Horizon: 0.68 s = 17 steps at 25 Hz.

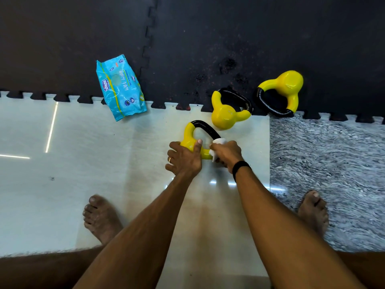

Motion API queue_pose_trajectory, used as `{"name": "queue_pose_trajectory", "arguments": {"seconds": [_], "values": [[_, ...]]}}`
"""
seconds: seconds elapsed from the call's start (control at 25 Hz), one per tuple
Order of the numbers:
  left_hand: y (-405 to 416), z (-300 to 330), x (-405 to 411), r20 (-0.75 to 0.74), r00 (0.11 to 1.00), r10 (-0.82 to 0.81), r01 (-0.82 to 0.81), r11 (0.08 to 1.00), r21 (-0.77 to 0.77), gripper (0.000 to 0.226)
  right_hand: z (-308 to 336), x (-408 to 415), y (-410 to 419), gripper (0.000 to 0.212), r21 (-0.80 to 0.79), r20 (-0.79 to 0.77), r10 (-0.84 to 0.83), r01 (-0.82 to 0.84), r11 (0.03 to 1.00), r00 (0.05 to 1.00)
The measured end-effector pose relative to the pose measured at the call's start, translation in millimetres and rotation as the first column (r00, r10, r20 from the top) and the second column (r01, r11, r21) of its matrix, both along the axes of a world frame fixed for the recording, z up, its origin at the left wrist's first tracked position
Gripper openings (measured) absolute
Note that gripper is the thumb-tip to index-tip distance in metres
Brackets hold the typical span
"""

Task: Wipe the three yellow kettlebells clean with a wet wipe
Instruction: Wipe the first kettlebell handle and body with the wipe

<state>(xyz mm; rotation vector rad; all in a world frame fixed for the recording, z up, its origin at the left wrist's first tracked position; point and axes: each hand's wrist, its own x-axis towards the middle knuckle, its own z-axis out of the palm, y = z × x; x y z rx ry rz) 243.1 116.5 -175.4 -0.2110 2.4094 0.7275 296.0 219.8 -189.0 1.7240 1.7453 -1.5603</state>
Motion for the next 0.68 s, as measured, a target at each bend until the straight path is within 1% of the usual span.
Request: {"name": "queue_pose_trajectory", "arguments": {"seconds": [0.08, 0.16, 0.24, 0.32, 0.36, 0.4, 0.44, 0.48, 0.52, 0.56, 0.6, 0.64, 0.68], "values": [[-4, -1, 1, 0.010, 1.000, 0.005, -0.005, 1.000, 0.029, 0.072, -1, 14, 0, 0.030, -0.157, -0.130, -0.145, 0.124, 0.980, 0.981], [-8, -3, 1, 0.020, 1.000, 0.002, -0.003, 0.999, 0.054, 0.071, -6, 26, 0, 0.026, -0.296, -0.211, -0.252, 0.184, 0.937, 0.945], [-10, -4, 1, 0.018, 1.000, -0.005, 0.004, 0.998, 0.063, 0.071, -8, 30, -1, 0.024, -0.408, -0.253, -0.342, 0.221, 0.886, 0.905], [-10, -4, 1, 0.004, 1.000, -0.011, 0.010, 0.998, 0.058, 0.070, -4, 26, -4, 0.018, -0.439, -0.230, -0.423, 0.294, 0.849, 0.876], [-10, -4, 1, -0.004, 1.000, -0.014, 0.014, 0.998, 0.053, 0.070, -3, 22, -5, 0.013, -0.402, -0.203, -0.439, 0.334, 0.853, 0.875], [-10, -4, 2, -0.011, 1.000, -0.014, 0.015, 0.999, 0.047, 0.069, 1, 15, -6, 0.012, -0.315, -0.171, -0.433, 0.367, 0.875, 0.885], [-9, -4, 2, -0.019, 1.000, -0.012, 0.012, 0.999, 0.038, 0.069, 5, 7, -8, 0.015, -0.187, -0.130, -0.400, 0.374, 0.908, 0.907], [-8, -5, 3, -0.026, 1.000, -0.008, 0.008, 1.000, 0.026, 0.069, 8, 0, -10, 0.023, -0.014, -0.073, -0.327, 0.327, 0.945, 0.942], [-8, -5, 3, -0.032, 0.999, -0.007, 0.007, 1.000, 0.009, 0.069, 12, -7, -11, 0.030, 0.157, 0.016, -0.235, 0.230, 0.960, 0.972], [-7, -5, 4, -0.036, 0.999, -0.011, 0.011, 1.000, -0.007, 0.069, 17, -12, -13, 0.033, 0.274, 0.097, -0.146, 0.114, 0.955, 0.984], [-6, -5, 4, -0.035, 0.999, -0.019, 0.018, 1.000, -0.020, 0.070, 21, -16, -14, 0.035, 0.335, 0.149, -0.066, 0.013, 0.942, 0.987], [-6, -5, 5, -0.033, 0.999, -0.024, 0.023, 0.999, -0.030, 0.070, 21, -16, -13, 0.037, 0.360, 0.162, -0.007, -0.052, 0.931, 0.987], [-5, -5, 5, -0.031, 0.999, -0.023, 0.022, 0.999, -0.038, 0.070, 19, -15, -11, 0.039, 0.351, 0.156, 0.035, -0.088, 0.932, 0.987]]}}
